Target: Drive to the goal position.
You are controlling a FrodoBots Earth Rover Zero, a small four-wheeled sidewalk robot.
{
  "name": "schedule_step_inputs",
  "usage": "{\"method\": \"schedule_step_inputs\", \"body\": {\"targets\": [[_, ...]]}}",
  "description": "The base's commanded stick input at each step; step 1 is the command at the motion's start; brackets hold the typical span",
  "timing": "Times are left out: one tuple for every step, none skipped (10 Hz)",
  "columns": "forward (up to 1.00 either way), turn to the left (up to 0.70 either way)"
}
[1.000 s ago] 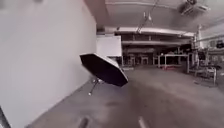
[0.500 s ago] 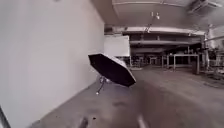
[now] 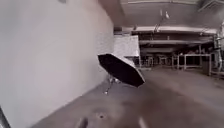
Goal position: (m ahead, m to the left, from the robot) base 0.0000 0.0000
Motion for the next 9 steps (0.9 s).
{"method": "schedule_step_inputs", "body": {"targets": [[0.00, 0.45], [0.00, 0.45], [0.00, 0.45], [0.00, 0.45], [0.00, 0.26], [0.00, 0.02], [0.00, 0.00], [0.00, 0.00], [0.11, 0.00]]}}
